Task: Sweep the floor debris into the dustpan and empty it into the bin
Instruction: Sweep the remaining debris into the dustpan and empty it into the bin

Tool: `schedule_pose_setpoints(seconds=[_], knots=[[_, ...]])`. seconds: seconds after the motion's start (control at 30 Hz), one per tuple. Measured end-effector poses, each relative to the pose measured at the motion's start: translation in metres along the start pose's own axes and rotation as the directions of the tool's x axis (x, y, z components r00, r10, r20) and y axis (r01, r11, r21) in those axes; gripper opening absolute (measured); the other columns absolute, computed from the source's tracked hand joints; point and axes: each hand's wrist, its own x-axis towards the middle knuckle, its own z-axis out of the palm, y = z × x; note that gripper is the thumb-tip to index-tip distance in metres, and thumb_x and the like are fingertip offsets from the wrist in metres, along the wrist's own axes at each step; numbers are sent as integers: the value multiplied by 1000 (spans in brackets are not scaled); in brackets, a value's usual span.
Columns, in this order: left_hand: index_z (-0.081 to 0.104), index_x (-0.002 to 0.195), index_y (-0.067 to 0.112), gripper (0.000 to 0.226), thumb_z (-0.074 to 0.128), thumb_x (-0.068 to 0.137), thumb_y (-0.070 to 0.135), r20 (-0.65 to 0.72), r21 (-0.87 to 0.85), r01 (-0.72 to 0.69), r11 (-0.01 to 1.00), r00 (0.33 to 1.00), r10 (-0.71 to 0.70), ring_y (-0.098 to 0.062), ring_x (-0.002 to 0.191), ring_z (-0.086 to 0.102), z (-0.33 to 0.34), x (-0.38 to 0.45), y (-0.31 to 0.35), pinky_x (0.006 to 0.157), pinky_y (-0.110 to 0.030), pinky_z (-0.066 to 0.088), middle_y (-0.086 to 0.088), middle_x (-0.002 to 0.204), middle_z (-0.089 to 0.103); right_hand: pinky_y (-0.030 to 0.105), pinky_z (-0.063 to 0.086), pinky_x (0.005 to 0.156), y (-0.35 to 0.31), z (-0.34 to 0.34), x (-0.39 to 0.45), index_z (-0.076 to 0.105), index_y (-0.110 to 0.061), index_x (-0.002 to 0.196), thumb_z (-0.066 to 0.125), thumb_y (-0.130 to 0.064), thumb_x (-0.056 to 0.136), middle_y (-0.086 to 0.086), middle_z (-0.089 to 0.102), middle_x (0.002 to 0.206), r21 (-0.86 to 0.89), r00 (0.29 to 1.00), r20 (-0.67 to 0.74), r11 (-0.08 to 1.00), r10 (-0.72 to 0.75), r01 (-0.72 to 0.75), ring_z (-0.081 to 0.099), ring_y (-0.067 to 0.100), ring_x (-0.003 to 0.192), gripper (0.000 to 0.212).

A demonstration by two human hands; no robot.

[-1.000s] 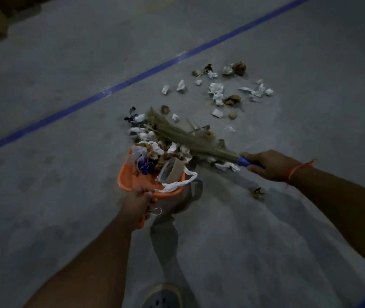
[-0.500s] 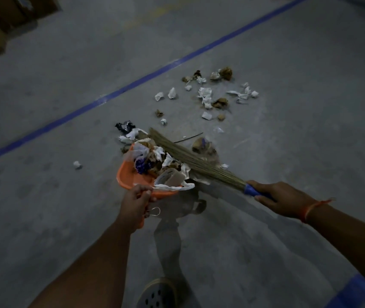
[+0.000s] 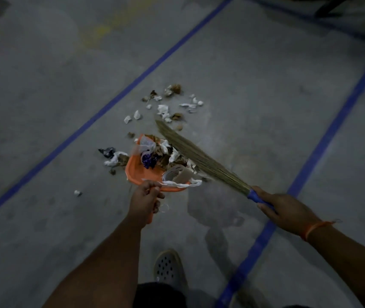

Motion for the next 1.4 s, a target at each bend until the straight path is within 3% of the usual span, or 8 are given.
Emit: schedule_pose_setpoints(seconds=[0.17,0.43,0.6,0.83,1.0,1.2,1.3,1.4], knots=[[63,97,12,17,50,105,4,122,84,-18,996,993,8,-15,45,47,37,-76,118,43,-23,35,-16,76,63,35,51,78,-28,-93,-120,18,-32,153,40,-46,99,10,70,102,8,989,-75,992,128,-128,65,25,88,60],[63,95,14,19,49,103,4,334,195,-65,979,943,-4,-17,45,46,117,-175,270,42,-22,35,-16,76,65,32,45,74,-68,-225,-288,27,-22,152,47,-36,98,19,69,96,113,919,-149,930,365,-351,65,35,85,59],[64,96,15,17,51,103,7,438,223,-123,967,899,13,-17,45,44,171,-195,328,43,-22,35,-20,80,63,25,38,68,-74,-268,-352,26,-24,152,47,-37,99,15,68,94,220,827,-193,844,529,-489,57,23,71,58],[65,94,16,15,54,100,9,546,268,-217,939,837,38,-19,47,47,239,-214,364,44,-24,37,-20,81,66,25,42,91,-64,-282,-407,35,-25,149,53,-34,97,12,63,127,416,703,-263,735,661,-535,61,28,110,55],[66,96,14,17,52,101,7,635,322,-283,904,772,16,-19,48,48,312,-235,369,44,-25,37,-20,83,67,20,37,84,-23,-267,-448,40,-28,147,47,-37,100,8,63,128,552,628,-256,644,735,-529,61,24,112,48],[65,98,11,16,50,102,5,693,354,-329,875,721,-9,-19,48,47,438,-271,362,44,-24,37,-21,83,66,35,53,80,66,-263,-506,48,-29,141,51,-37,98,9,73,108,606,561,-267,589,784,-535,68,22,92,44],[66,98,12,16,52,102,5,712,372,-348,861,702,-24,-19,49,48,502,-292,358,43,-25,38,-22,84,67,36,53,84,111,-266,-540,55,-23,136,56,-33,96,11,71,113,653,532,-269,558,803,-512,68,23,99,41],[66,100,9,16,50,103,4,741,368,-347,863,670,-47,-16,47,48,565,-315,354,43,-23,38,-21,83,66,27,47,91,157,-268,-574,52,-23,138,56,-32,96,4,64,128,677,495,-252,517,832,-524,63,18,113,43]])
